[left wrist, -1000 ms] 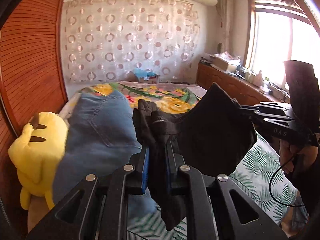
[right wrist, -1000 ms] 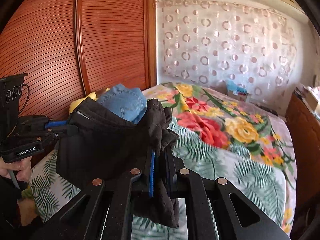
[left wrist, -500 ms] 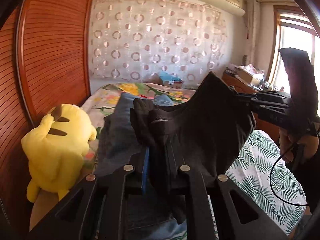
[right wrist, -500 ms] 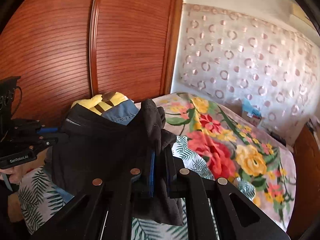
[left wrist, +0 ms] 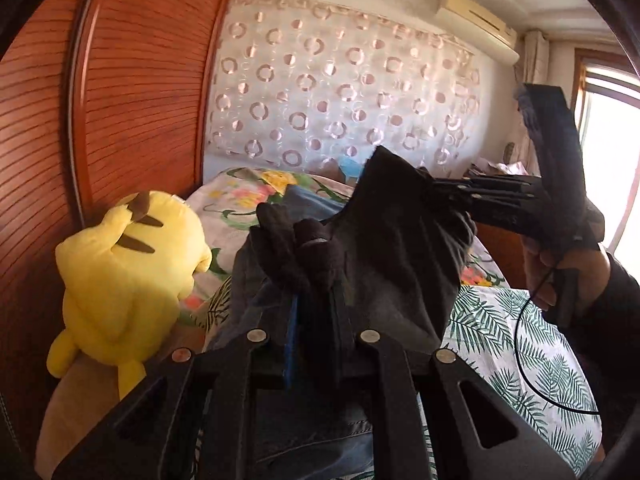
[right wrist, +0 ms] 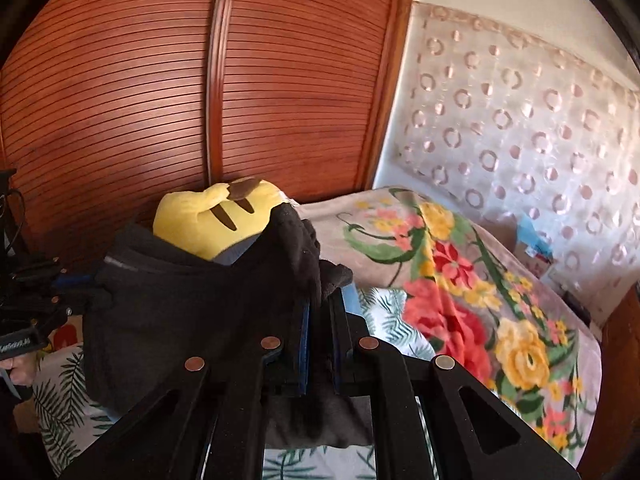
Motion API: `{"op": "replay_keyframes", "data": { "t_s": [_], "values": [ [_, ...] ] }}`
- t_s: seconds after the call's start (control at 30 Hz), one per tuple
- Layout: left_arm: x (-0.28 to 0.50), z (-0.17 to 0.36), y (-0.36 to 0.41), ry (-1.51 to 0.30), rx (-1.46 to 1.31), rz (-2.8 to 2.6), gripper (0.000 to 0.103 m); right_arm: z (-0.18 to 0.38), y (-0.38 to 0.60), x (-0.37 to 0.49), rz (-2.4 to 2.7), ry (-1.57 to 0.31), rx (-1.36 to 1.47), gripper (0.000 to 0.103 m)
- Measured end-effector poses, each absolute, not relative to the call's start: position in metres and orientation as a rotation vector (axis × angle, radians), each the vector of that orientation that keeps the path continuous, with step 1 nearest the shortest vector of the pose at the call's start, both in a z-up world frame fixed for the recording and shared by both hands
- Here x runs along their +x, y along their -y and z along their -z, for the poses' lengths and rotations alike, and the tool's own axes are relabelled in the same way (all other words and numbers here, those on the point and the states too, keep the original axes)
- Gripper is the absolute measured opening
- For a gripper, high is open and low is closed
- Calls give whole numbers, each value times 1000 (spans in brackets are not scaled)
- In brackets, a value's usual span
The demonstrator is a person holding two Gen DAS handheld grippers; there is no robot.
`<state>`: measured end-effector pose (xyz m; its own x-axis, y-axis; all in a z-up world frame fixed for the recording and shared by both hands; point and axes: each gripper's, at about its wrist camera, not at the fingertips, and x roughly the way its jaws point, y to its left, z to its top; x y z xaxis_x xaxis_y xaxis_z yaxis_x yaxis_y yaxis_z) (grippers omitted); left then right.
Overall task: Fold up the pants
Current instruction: 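Carry the black shorts with both grippers over the folded blue jeans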
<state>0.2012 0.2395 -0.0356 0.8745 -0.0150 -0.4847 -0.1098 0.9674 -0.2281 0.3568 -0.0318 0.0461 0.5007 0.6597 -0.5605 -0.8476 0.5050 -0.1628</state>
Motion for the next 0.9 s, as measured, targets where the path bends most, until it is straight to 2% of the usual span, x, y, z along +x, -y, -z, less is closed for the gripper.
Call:
{"op": "replay_keyframes", "data": {
  "t_s": [0.6, 0.83, 0.9],
  "values": [
    [191, 58, -250, -534, -345, -144, 15, -22, -24, 396, -1056, -475, -557, 8],
    [187, 58, -248, -517, -353, -160, 15, -37, -12, 396, -1024, -512, -496, 9],
    [186, 57, -248, -518, -347, -163, 15, -43, -9, 395, -988, -500, -482, 25]
  ]
}}
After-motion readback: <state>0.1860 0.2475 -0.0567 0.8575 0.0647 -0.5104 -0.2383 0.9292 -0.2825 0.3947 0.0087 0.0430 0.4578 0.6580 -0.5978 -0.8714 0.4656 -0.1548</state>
